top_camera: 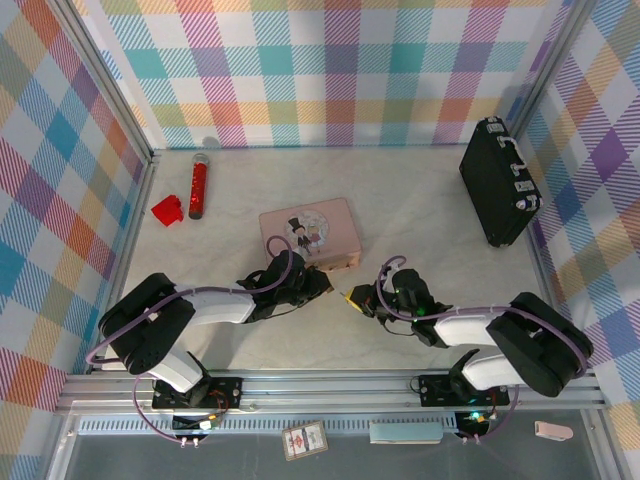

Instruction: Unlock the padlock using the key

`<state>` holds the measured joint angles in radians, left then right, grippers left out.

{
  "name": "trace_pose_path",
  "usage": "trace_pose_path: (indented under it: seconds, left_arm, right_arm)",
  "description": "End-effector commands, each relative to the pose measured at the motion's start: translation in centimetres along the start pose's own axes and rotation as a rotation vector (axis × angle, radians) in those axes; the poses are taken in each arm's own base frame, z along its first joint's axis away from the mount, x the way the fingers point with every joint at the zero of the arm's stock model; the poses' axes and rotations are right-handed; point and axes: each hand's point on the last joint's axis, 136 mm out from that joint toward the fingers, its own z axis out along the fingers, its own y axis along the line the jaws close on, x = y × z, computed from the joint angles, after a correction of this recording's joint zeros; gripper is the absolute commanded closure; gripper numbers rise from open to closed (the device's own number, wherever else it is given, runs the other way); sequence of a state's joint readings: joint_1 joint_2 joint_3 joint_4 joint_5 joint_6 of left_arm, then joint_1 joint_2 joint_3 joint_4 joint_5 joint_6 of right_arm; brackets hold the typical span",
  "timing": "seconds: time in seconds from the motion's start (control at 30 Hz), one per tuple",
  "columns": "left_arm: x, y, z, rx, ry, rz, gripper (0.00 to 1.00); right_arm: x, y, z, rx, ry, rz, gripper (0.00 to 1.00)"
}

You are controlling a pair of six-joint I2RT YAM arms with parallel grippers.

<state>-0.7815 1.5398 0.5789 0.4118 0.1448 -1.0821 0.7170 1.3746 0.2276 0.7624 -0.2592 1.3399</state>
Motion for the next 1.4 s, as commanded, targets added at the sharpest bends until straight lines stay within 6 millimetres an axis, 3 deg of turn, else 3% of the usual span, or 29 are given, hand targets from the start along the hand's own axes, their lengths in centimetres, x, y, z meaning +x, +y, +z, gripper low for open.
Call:
trace_pose_path:
  seconds: [0.0, 1.37]
  left_arm:
    - [-2.3, -3.4, -0.9, 0.150, -0.083, -0.050, 0.97]
    - [-2.2, -3.1, -0.8, 0.202, -0.096, -0.107, 0.99]
  right_arm:
    - [0.3, 1.2, 0.3, -0.062, 0.014, 0.011, 1.00]
    - [0.2, 1.5, 1.4, -0.165, 0.022, 0.101, 1.00]
